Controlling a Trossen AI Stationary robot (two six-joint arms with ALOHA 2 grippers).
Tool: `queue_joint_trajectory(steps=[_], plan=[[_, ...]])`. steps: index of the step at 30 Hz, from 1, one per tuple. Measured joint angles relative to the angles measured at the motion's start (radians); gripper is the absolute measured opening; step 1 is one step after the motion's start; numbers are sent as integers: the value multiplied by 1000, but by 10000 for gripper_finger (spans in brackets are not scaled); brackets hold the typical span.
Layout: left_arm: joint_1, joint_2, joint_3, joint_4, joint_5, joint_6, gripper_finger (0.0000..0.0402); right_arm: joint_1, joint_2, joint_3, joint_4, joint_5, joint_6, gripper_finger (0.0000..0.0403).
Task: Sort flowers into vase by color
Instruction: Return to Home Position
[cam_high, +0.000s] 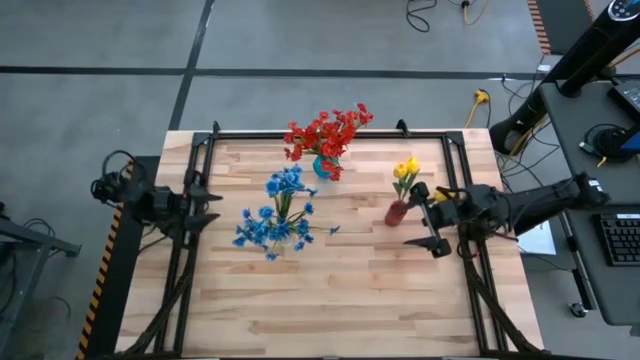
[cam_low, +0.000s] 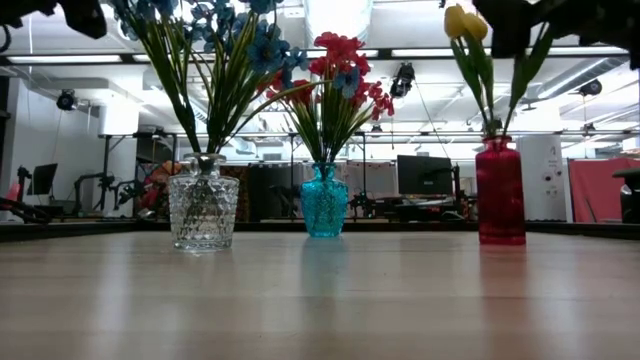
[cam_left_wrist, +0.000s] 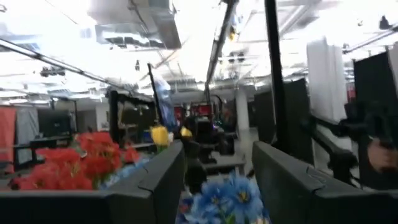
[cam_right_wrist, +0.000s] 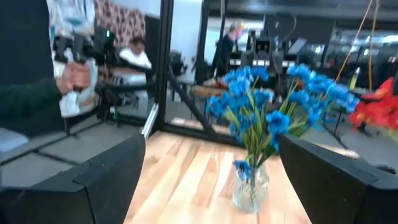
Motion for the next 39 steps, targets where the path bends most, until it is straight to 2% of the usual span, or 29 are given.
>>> queue_joint_trajectory(steps=[3,7,14,16,18,21,22,26,31,35,39], plan=[[0,2,26,-67,12,-24,172,-1,-52,-46,32,1,11,361],[0,2,12,-185,41,-152,172,-5,-104,-90,46,3,30,361],[-2,2,14,-275,157,-281,172,-6,-135,-117,46,8,56,361],[-2,1,22,-363,159,-335,172,-6,-134,-117,46,9,59,361],[-2,2,23,-460,92,-401,172,-6,-130,-119,45,9,59,361],[1,2,-28,-467,-190,-426,172,-6,-130,-120,47,9,31,361],[0,2,-48,-454,-219,-403,172,-6,-130,-124,52,9,15,361],[-1,1,-87,-349,-151,-274,172,-14,-144,-170,105,9,-29,361],[-1,2,-89,-431,-110,-266,172,-49,-166,-250,179,11,-63,361],[-1,2,-107,-516,-149,-337,172,-75,-161,-250,167,-35,-83,361],[-1,8,-142,-485,-212,-361,172,-74,-146,-250,166,-51,-120,361]])
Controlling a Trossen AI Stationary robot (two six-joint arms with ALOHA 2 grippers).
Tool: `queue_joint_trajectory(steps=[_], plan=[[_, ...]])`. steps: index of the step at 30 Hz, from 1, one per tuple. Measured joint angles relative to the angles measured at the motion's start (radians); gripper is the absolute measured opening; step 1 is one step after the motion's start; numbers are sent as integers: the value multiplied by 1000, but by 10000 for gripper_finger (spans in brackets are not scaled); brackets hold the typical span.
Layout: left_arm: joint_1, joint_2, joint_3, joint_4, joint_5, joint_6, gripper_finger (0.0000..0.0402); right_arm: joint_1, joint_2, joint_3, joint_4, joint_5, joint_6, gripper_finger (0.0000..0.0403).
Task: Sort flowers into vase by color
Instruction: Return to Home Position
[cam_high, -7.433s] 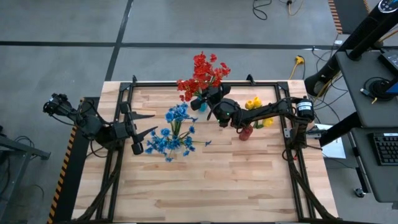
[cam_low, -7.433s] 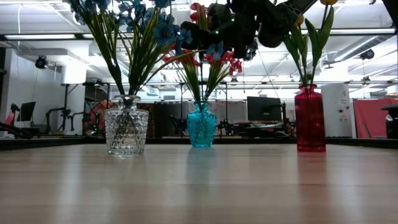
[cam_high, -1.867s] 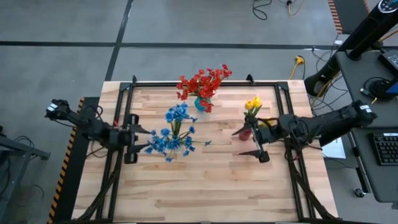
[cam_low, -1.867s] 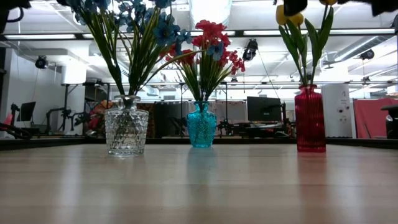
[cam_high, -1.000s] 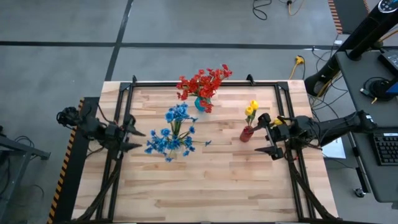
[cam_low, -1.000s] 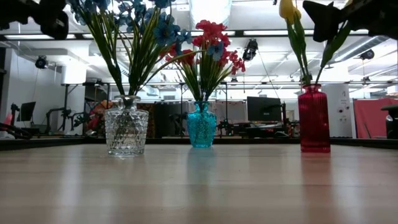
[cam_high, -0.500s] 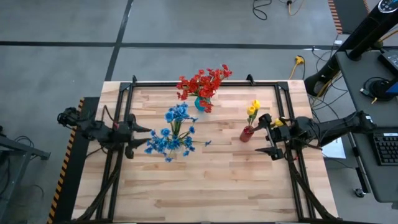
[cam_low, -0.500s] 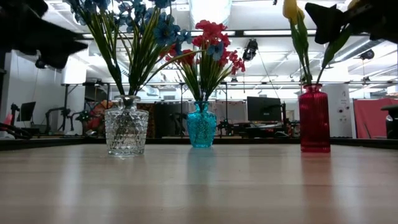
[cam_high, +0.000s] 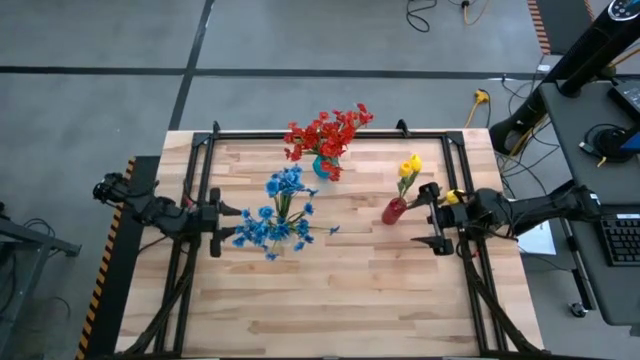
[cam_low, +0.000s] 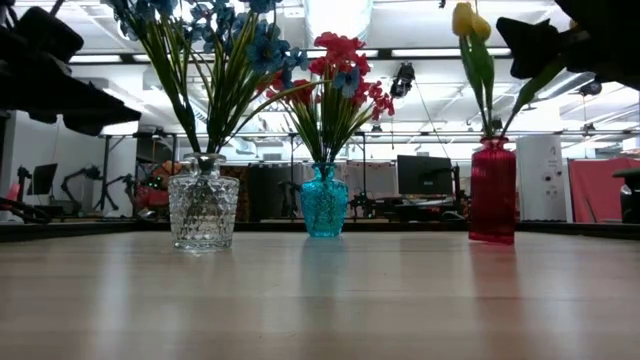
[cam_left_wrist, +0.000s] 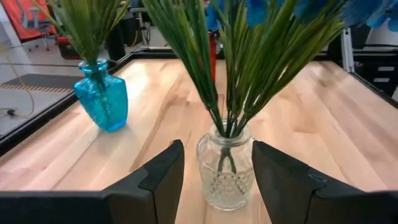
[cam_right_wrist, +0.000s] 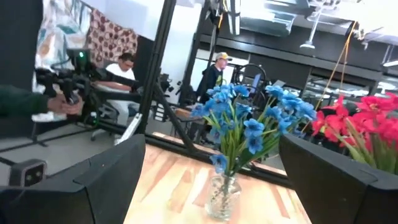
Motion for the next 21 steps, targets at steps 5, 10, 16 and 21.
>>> queue_joint_trajectory(steps=[5,10,16,21], plan=[[0,3,10,5,-5,-4,172,0,2,1,12,0,44,361],[0,6,7,-1,-4,-8,172,3,2,1,8,-71,131,361],[0,8,7,3,-4,-44,172,12,2,2,7,-141,156,361],[0,12,8,4,-4,-61,172,12,4,31,0,-138,163,361]])
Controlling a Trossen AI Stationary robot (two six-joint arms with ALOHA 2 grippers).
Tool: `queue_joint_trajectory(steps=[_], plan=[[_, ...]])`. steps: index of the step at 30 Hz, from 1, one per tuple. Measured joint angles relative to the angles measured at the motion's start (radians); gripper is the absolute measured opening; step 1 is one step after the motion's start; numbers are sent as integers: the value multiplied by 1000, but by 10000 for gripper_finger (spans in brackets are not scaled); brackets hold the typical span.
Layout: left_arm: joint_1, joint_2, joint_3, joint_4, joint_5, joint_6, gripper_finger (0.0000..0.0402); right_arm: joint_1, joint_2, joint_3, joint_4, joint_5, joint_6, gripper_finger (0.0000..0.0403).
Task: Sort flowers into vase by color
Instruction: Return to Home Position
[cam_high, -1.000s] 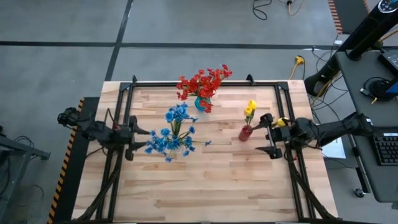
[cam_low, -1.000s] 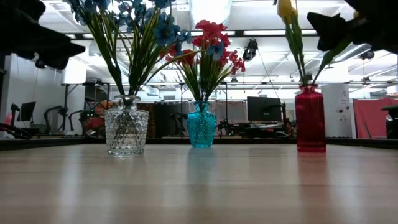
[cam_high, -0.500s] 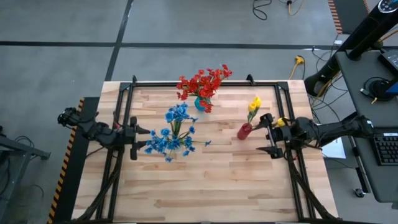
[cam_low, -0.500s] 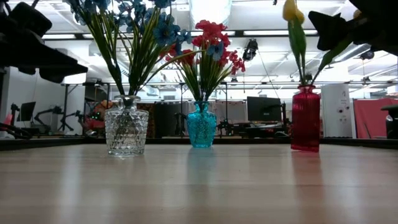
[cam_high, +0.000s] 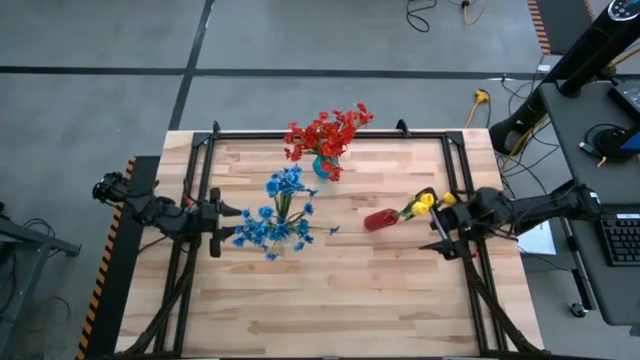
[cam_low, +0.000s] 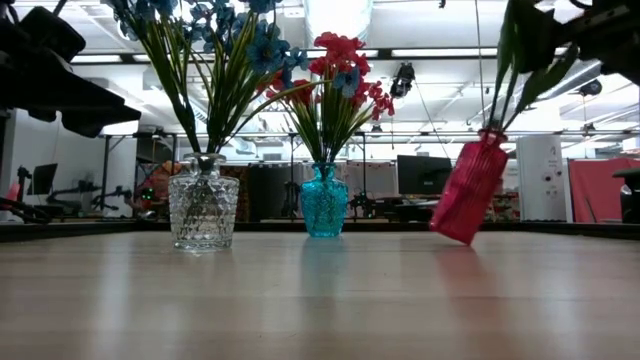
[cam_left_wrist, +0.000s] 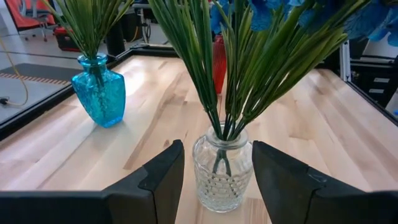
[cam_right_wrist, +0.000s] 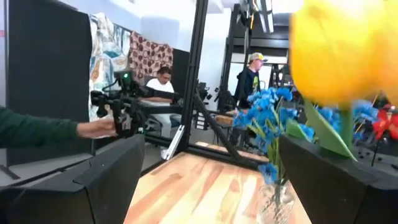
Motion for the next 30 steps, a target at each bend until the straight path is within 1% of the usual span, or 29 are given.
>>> queue_joint_trajectory(steps=[2,8,11,17,24,30], plan=[[0,1,0,1,0,0,172,0,0,26,-27,4,-2,361],[0,2,0,1,0,0,172,0,12,120,-221,8,-50,361],[0,2,0,1,0,0,172,0,38,140,-246,12,-47,361],[0,2,0,1,1,0,172,-1,94,206,-390,115,-55,361],[0,2,0,3,1,0,172,-1,174,267,-408,115,-118,361],[0,2,0,6,1,0,172,-1,223,291,-405,114,-118,361]])
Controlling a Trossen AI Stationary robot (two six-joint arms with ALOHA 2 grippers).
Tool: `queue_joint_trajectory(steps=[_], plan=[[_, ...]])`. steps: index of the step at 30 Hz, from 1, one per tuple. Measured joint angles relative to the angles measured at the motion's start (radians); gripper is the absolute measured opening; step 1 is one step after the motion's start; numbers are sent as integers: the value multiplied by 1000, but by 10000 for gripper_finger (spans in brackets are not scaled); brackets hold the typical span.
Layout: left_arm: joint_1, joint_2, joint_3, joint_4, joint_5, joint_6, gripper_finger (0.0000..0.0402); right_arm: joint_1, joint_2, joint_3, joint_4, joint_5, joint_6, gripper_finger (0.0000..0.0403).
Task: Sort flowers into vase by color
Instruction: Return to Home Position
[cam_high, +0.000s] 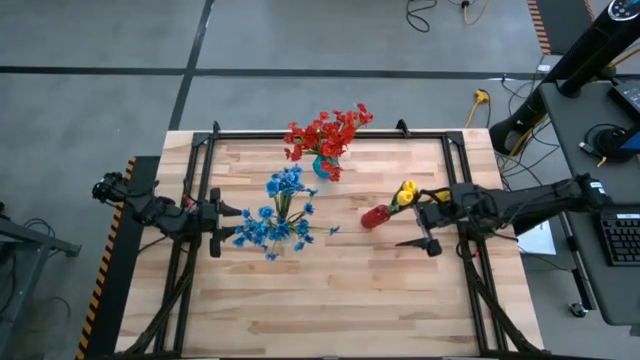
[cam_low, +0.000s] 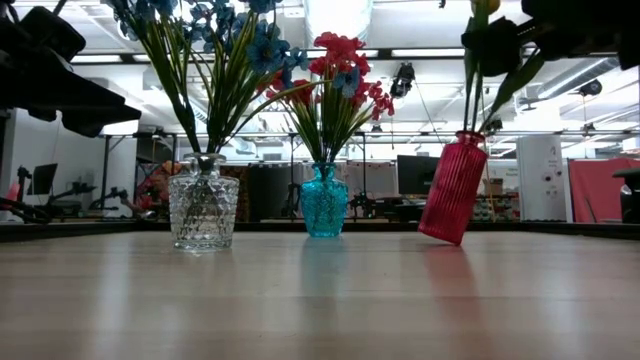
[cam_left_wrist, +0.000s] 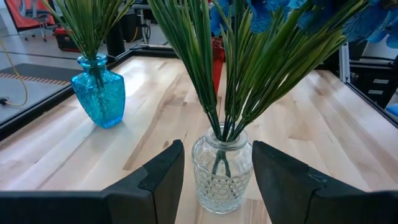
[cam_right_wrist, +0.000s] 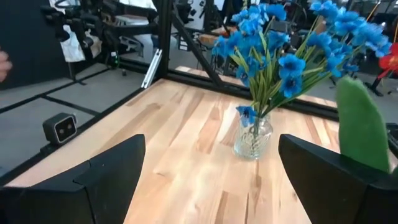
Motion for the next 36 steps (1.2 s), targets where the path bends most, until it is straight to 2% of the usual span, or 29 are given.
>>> queue_joint_trajectory(steps=[36], plan=[[0,0,0,-2,0,0,172,0,6,52,1,-1,-27,361]])
